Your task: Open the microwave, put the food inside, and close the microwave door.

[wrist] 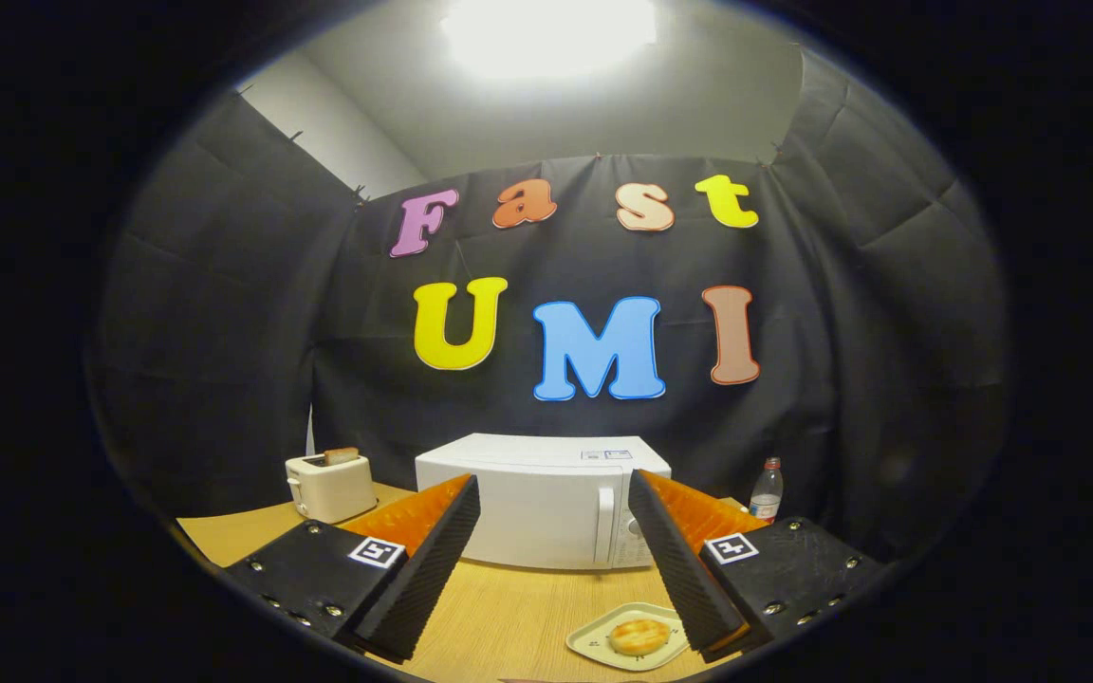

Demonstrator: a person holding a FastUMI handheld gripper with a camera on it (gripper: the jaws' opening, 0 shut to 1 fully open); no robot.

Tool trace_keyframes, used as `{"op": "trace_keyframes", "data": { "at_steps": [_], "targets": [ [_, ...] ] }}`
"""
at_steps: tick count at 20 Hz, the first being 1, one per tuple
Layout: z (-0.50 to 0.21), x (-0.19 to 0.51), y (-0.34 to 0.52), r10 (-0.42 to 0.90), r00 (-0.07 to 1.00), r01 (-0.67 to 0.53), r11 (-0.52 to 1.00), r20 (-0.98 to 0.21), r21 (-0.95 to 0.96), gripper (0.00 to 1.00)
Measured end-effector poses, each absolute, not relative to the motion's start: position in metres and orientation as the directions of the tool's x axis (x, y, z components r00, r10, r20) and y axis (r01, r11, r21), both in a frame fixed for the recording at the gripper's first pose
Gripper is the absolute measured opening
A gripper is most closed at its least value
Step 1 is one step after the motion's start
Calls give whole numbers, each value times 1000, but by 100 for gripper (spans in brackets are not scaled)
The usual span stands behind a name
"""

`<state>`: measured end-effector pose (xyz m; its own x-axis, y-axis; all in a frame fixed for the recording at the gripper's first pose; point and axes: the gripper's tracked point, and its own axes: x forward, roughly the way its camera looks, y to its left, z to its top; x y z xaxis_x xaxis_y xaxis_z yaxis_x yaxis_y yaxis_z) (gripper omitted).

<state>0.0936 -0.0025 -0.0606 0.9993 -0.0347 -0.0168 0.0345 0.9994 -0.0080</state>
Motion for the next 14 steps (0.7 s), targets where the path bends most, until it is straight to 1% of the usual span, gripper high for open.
{"op": "trace_keyframes", "data": {
  "at_steps": [7, 10, 14],
  "targets": [
    [-121, 155, -30, -61, 993, 61, 998, -97, -10, 99],
    [-149, 179, -38, -50, 989, 51, 999, -137, 5, 99],
    [-184, 217, -55, -98, 981, 95, 995, -170, -30, 99]
  ]
}}
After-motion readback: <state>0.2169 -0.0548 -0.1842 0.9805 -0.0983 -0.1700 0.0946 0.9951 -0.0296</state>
